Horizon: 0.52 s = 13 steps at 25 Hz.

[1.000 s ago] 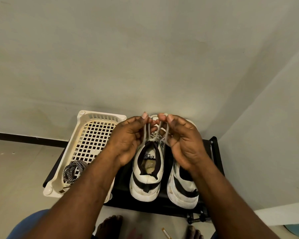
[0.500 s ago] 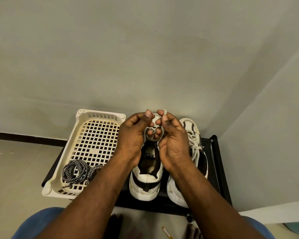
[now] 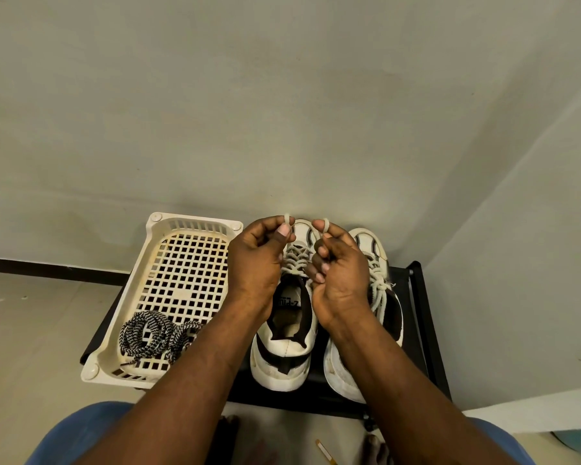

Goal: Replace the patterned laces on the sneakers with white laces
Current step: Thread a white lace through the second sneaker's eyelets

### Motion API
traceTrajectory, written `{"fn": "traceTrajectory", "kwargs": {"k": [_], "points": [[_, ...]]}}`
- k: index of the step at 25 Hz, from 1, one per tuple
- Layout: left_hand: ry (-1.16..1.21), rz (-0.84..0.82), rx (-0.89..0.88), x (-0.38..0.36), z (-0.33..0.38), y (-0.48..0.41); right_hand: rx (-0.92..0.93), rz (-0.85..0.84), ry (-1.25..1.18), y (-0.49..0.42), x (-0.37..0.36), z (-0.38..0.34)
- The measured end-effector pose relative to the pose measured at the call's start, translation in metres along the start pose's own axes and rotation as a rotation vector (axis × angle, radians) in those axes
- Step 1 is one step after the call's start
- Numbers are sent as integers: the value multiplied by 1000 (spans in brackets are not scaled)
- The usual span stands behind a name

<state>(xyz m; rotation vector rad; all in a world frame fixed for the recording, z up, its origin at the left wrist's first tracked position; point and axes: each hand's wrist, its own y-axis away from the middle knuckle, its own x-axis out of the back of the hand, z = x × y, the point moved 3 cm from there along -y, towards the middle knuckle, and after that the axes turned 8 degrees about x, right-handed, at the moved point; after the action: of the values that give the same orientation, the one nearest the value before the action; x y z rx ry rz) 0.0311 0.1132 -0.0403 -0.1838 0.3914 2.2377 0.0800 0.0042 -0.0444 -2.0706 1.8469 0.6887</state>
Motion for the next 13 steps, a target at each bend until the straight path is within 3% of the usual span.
{"fn": "traceTrajectory", "kwargs": {"k": [2,8,13], "points": [[-38,24,-20,2,0,-2,-8,20,26,-2,3,1],[19,-144,39,-1,14,3,42,-112,111,0,0,-1],[-24,-171,46,2,16,1,29,-51,213,-2,3,-7]]}}
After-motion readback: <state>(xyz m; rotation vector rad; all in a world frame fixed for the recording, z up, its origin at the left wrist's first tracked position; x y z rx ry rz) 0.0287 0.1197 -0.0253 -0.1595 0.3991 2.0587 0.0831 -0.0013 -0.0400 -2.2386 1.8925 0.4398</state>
